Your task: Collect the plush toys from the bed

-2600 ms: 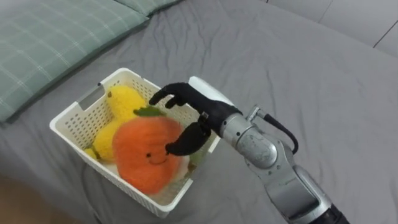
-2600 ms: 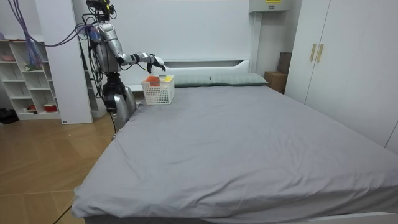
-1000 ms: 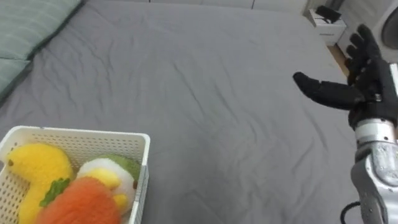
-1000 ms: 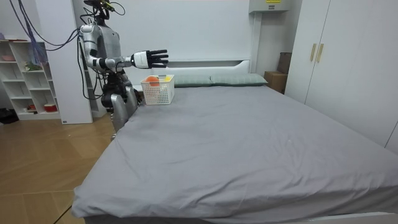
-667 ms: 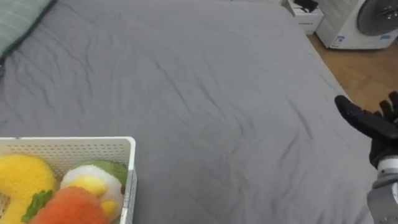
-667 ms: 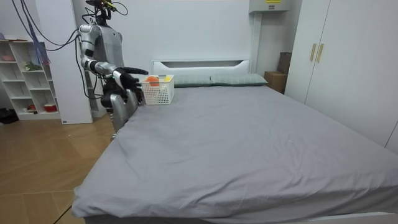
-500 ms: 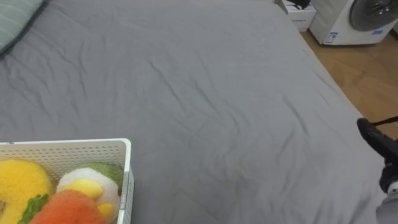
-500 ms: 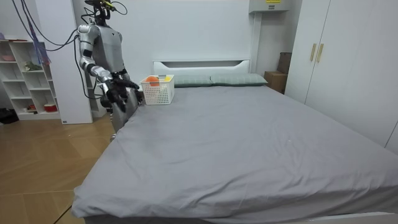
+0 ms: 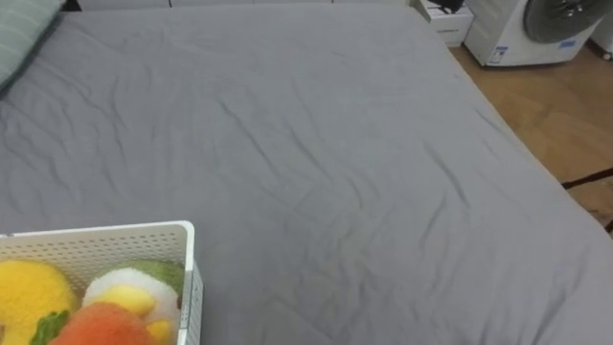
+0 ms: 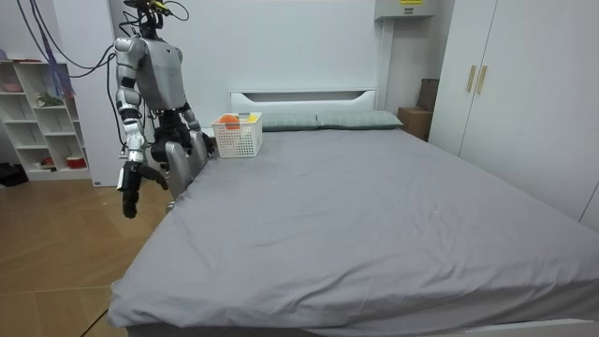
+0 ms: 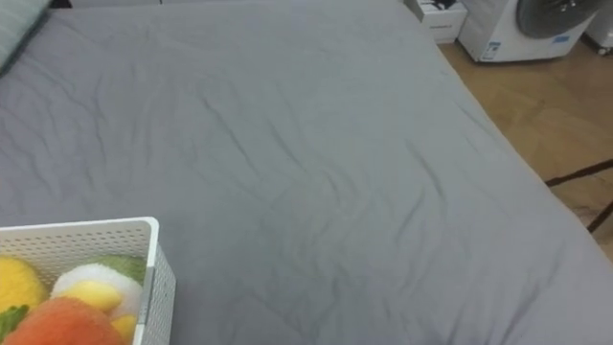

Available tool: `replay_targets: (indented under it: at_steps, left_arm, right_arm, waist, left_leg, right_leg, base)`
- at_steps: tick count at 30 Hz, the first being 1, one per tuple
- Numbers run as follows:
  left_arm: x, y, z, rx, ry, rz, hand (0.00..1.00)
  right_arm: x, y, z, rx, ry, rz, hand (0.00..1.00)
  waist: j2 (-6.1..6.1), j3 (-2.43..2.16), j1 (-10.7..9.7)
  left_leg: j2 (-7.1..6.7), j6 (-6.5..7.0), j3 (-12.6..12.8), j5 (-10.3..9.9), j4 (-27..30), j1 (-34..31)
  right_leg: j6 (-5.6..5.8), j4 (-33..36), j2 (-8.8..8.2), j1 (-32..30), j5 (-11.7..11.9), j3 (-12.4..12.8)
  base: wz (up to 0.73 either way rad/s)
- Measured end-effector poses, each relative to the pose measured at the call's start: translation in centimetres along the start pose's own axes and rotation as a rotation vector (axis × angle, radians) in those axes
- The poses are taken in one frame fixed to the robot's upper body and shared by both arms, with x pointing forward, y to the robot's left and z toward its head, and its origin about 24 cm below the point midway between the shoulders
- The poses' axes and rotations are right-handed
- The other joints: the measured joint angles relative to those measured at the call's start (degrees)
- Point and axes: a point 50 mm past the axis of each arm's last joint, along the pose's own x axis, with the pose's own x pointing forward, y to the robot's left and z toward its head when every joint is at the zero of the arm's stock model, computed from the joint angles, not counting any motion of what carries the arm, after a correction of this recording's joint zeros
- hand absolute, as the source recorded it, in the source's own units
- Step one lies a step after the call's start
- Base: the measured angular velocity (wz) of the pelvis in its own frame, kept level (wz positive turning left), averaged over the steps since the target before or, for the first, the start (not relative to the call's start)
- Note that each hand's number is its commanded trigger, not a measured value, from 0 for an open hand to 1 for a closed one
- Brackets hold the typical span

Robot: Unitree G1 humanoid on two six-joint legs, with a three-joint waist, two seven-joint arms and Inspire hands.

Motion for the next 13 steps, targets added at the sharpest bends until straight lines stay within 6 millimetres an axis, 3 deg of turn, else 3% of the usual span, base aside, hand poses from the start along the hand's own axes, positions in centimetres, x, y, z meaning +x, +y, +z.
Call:
replay_targets:
  at_steps: [5,9,13]
  left_arm:
    - [0.0,-0.1,-0.2,-0.001,0.011,-0.004,0.0]
    - [0.0,-0.6,0.0,0.008,0.008,-0.014,0.0]
    - [0.0,-0.9,0.4,0.011,0.001,-0.021,0.0]
  right_arm:
    - [-0.1,-1.2,-3.4,-0.302,0.076,0.037,0.0]
    - [-0.6,-1.3,-5.8,-0.563,0.155,0.124,0.0]
    - [-0.9,-0.3,-6.6,-0.748,0.167,0.205,0.0]
  waist:
    - [0.33,-0.23,0.09]
    - [0.6,-0.07,1.75]
    - [0.76,0.08,3.13]
  left_leg:
    - [0.05,-0.11,-0.25,-0.07,0.1,0.03]
    - [0.1,-0.19,-0.15,-0.12,-0.01,0.52]
    - [0.1,-0.19,-0.24,-0.12,-0.14,0.83]
  right_leg:
    - [-0.12,0.11,0.02,-0.02,-0.25,-0.34]
    - [-0.18,0.11,0.13,0.09,-0.2,-0.09]
    - [-0.17,-0.08,0.11,0.78,-0.2,-0.56]
  base:
    - [0.01]
    - [-0.02]
    - [0.02]
